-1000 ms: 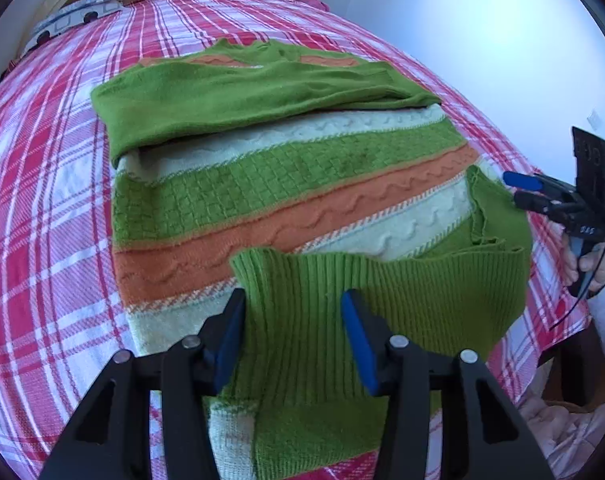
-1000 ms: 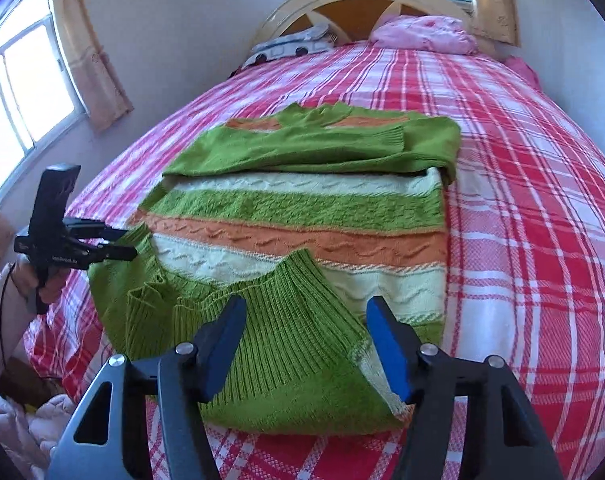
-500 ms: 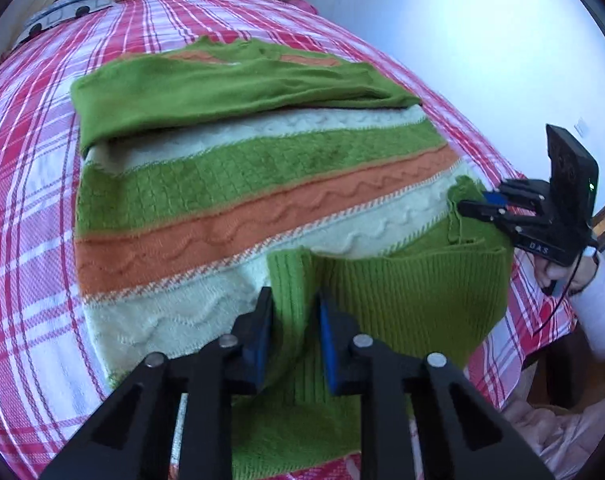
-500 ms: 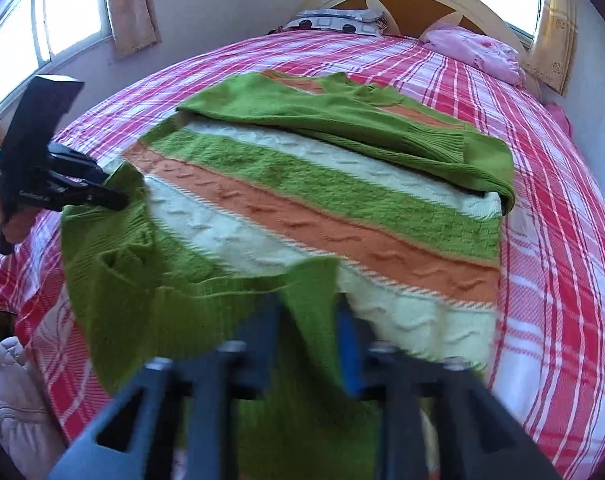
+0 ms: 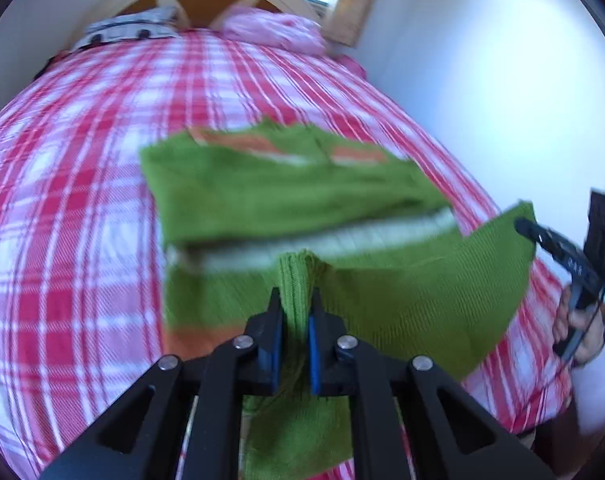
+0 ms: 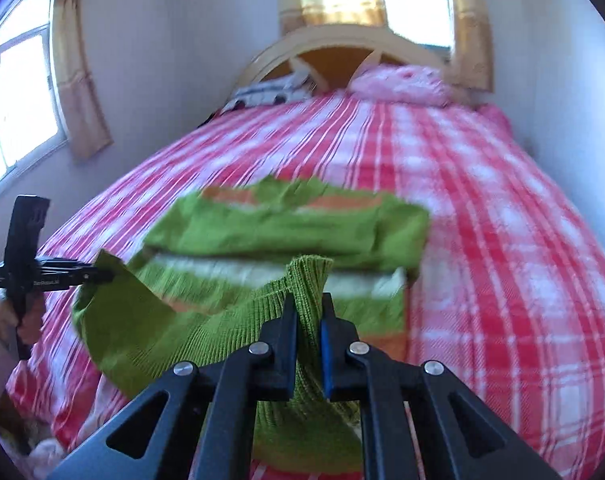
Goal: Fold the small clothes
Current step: 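Lift the hem with both tools and fold it over onto the collar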
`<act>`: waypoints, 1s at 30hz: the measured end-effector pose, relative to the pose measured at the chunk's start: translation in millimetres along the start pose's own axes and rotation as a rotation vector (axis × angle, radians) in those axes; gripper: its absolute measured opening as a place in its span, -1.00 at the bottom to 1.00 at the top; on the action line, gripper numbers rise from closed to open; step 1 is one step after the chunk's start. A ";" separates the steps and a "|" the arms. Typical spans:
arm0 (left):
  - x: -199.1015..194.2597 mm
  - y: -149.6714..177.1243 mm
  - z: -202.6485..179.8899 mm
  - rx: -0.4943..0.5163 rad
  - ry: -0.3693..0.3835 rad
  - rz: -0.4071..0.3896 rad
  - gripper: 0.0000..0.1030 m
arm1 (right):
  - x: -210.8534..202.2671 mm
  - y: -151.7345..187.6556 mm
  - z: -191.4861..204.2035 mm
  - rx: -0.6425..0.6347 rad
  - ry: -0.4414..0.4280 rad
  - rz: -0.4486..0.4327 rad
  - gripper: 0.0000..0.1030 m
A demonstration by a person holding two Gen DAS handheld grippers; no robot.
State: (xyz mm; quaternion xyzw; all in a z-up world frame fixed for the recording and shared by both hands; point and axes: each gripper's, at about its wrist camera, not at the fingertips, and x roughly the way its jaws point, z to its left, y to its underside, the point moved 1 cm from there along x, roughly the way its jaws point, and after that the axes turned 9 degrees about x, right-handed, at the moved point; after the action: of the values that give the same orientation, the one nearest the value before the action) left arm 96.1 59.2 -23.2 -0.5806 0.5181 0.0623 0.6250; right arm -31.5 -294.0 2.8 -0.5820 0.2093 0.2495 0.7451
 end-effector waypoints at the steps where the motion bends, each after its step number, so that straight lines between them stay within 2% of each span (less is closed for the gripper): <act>1: 1.6 -8.2 5.5 -0.018 -0.005 -0.012 -0.79 | 0.9 -5.3 -1.0 -0.002 0.004 -0.010 -0.83; 8: 28.5 -86.5 33.5 -0.028 -0.099 -0.077 -0.79 | 43.9 -82.4 -7.6 -0.019 0.050 -0.095 -0.83; 12: 61.6 -125.6 55.1 -0.072 -0.130 -0.071 -0.79 | 90.0 -126.5 -11.9 -0.029 0.087 -0.111 -0.83; 16: 94.9 -147.3 78.5 -0.111 -0.174 -0.065 -0.80 | 144.2 -158.8 -18.0 -0.015 0.114 -0.128 -0.83; 20: 137.5 -148.3 104.1 -0.158 -0.229 -0.025 -0.80 | 197.7 -162.3 -23.4 -0.023 0.150 -0.093 -0.83; 23: 163.0 -140.4 113.8 -0.180 -0.269 0.010 -0.80 | 236.4 -149.2 -31.4 -0.053 0.205 -0.059 -0.83; 25: 174.8 -132.8 115.9 -0.173 -0.285 0.017 -0.79 | 258.3 -136.7 -46.5 -0.015 0.214 -0.014 -0.83; 28: 176.3 -131.7 109.7 -0.127 -0.323 -0.004 -0.78 | 270.1 -124.6 -64.1 0.056 0.195 0.033 -0.83; 30: 178.3 -129.6 109.5 -0.127 -0.345 -0.016 -0.67 | 270.3 -125.1 -65.1 0.067 0.187 0.026 -0.83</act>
State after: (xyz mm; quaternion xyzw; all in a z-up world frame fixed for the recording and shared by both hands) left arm 328.4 11.1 -89.0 -0.6036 0.3936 0.1887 0.6672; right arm 257.0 -347.3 -79.9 -0.5749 0.2934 0.1965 0.7381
